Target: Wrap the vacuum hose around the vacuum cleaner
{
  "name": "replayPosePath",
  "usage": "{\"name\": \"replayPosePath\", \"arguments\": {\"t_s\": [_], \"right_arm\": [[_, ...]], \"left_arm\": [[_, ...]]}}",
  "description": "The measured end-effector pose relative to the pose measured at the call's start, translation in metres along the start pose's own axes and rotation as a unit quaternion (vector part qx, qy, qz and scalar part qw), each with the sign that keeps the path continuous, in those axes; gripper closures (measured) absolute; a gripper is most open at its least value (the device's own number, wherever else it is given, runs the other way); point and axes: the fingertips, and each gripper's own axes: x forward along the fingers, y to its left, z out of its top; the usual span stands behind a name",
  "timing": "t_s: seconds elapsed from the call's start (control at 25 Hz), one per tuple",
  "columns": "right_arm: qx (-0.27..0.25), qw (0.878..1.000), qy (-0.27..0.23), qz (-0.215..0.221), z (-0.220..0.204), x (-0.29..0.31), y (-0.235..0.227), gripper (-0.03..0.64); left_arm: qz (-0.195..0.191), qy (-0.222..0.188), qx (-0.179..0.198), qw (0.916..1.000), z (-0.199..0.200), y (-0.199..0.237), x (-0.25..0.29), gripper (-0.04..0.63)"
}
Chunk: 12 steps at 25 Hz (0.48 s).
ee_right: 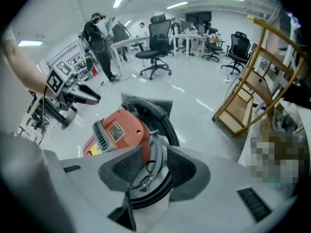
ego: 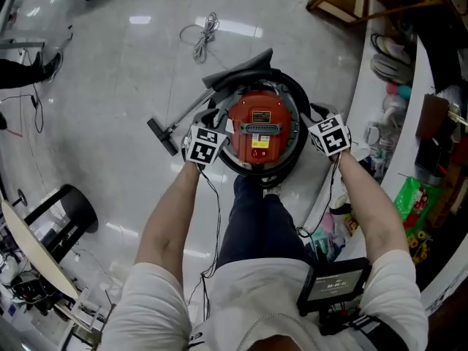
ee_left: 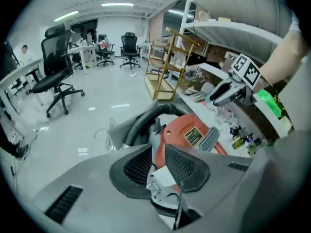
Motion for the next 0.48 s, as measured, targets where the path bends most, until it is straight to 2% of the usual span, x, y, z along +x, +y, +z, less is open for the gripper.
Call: {"name": "replayPosePath", "arguments": {"t_s": [0.24,0.48], "right_arm": [[0.062,0.997,-0.041,0.02,-0.018,-0.076,0.039,0.457],[0.152,0.981,-0.113,0.05,-0.027,-0.17,0.083,0.457]], "left_arm": [[-0.017,-0.05,-0.078,0.9956,0.01,-0.071,-0.064,0.542],[-0.032,-0.102,-0.123,0.9866,0.023,-0.13,-0.141,0.546]]}}
